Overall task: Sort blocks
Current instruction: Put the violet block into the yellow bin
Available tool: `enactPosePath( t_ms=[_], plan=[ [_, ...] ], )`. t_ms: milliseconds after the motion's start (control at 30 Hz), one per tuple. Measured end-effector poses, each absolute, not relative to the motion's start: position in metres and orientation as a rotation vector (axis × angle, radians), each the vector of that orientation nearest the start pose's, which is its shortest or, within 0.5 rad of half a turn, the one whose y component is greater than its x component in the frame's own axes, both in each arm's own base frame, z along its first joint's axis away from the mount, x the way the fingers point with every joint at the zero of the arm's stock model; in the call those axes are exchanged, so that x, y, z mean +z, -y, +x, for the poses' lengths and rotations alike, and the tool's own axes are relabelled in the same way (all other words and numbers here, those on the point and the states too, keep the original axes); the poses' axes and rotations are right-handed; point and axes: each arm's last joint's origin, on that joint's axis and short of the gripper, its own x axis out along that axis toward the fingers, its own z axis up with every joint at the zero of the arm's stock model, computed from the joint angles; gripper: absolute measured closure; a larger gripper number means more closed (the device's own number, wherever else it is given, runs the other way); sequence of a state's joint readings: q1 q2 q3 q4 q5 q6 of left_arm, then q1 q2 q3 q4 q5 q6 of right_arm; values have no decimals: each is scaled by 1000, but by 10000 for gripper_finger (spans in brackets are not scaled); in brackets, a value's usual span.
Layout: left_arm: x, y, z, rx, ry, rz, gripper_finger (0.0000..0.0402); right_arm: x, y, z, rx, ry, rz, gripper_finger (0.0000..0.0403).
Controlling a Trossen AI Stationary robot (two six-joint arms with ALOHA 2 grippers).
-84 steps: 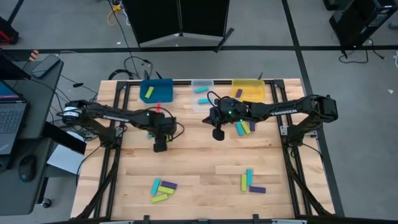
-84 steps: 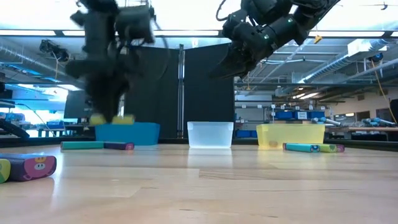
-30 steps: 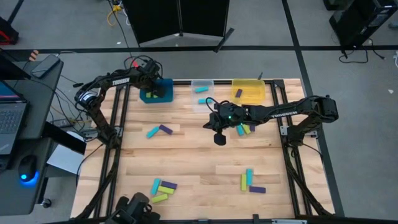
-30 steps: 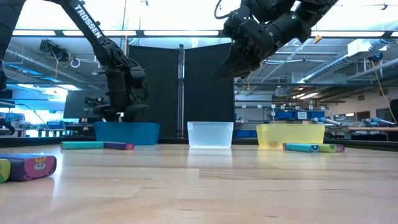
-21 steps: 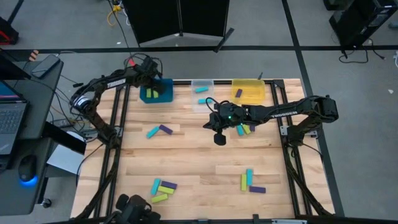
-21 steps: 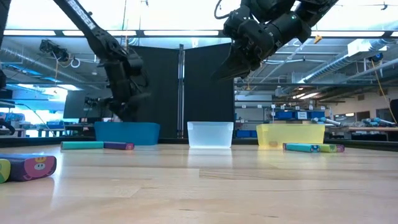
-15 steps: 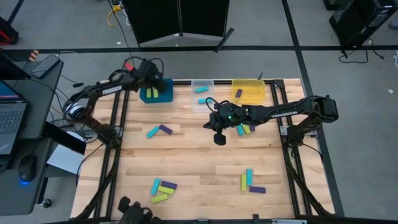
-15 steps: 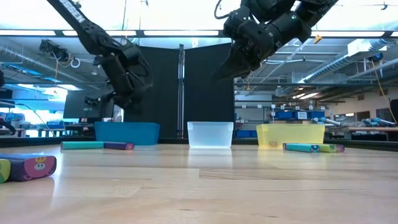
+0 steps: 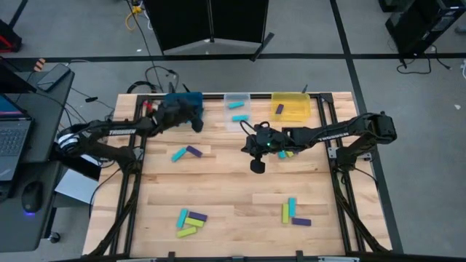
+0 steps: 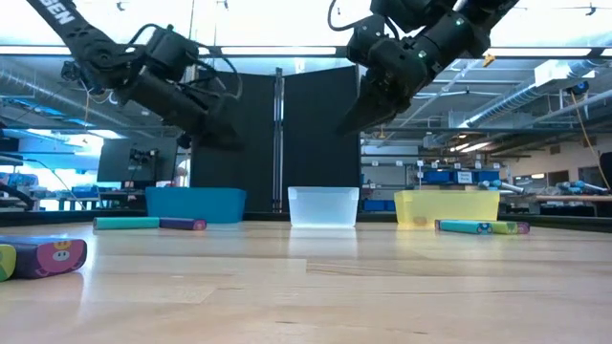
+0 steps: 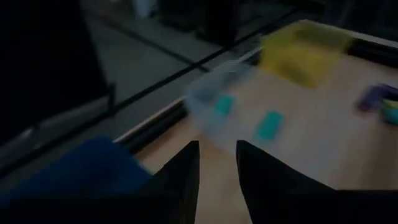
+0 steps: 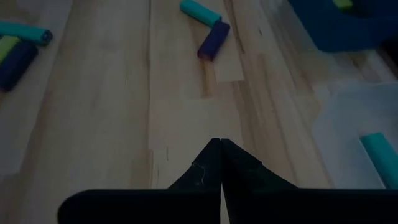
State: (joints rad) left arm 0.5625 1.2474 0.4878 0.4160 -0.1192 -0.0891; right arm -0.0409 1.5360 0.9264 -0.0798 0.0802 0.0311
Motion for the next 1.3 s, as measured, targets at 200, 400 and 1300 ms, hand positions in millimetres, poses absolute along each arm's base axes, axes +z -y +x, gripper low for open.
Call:
enactPosePath(
  t_ms=[200, 400, 1300],
  plan=[
    [200, -109, 218, 569, -268, -64, 289, 217, 14, 322, -166, -665, 0, 379],
    [203, -90, 227, 478, -235, -19, 289, 237, 16, 317, -220, -715, -22, 365],
    [201, -88, 229, 453, -250, 22, 289, 241, 66, 258, -391, -1196, 35, 319]
  ],
)
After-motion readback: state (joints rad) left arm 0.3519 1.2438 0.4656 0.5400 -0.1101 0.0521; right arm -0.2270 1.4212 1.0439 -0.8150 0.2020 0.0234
